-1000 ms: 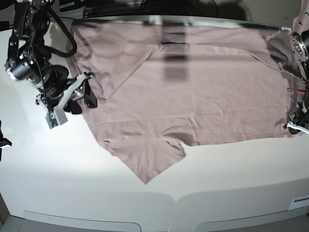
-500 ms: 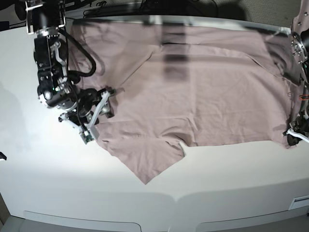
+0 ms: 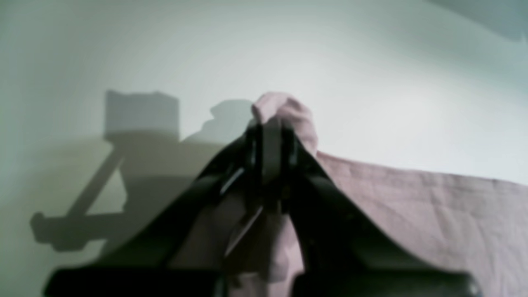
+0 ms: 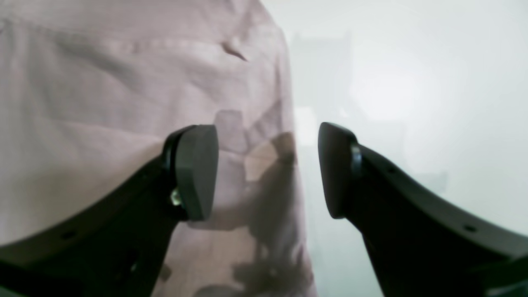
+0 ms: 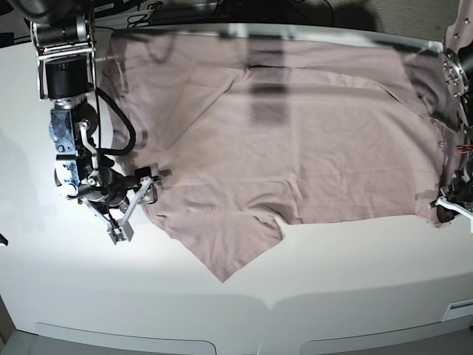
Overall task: Fold the T-shirt properly
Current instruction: 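Move the right gripper along the shirt edge and grasp the hem corner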
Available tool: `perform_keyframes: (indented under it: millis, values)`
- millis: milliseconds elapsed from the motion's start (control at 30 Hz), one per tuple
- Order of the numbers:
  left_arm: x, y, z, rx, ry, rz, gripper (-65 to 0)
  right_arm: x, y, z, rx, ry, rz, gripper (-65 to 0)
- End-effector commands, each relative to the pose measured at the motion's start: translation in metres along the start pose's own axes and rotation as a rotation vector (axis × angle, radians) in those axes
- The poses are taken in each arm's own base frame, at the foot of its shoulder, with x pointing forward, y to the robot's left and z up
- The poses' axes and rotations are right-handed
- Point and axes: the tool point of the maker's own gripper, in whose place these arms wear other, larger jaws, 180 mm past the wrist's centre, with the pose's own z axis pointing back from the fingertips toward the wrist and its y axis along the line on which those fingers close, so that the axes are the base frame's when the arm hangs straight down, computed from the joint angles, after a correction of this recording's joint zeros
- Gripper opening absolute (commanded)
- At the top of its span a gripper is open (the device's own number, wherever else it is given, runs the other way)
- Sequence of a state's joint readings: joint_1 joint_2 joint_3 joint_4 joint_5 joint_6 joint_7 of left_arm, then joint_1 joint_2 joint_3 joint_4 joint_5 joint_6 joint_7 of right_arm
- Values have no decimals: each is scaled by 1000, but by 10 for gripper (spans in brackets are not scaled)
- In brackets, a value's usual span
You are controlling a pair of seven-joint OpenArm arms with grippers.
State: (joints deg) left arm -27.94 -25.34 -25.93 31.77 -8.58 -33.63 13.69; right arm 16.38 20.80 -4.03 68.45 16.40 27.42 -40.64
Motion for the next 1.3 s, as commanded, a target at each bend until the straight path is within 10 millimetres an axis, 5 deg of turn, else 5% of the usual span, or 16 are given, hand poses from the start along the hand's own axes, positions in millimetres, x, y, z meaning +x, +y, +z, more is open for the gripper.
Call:
perform_keyframes:
  millis: [0,467,733,967,1167,1267]
  values:
    - [35,3,2,-4,-86,-8,-650,26,-10,6,-17,-72,9,-264]
    - [33,3,3,-2,-81,-8,-650,13,9,-32,1,-15,-31,-264]
    - [33,3,3,-3,-81,-8,-650,-22,12,-30,10,176,-35,-264]
    - [34,3,3,-3,-82,-6,-650,-23,23,-29,71,186,-48,-271]
    - [34,3,3,-3,-83,-6,-650,-23,27,-29,95,187,-53,-539]
    - [34,3,3,-3,-82,-6,-650,-23,27,-29,95,186,-54,-624]
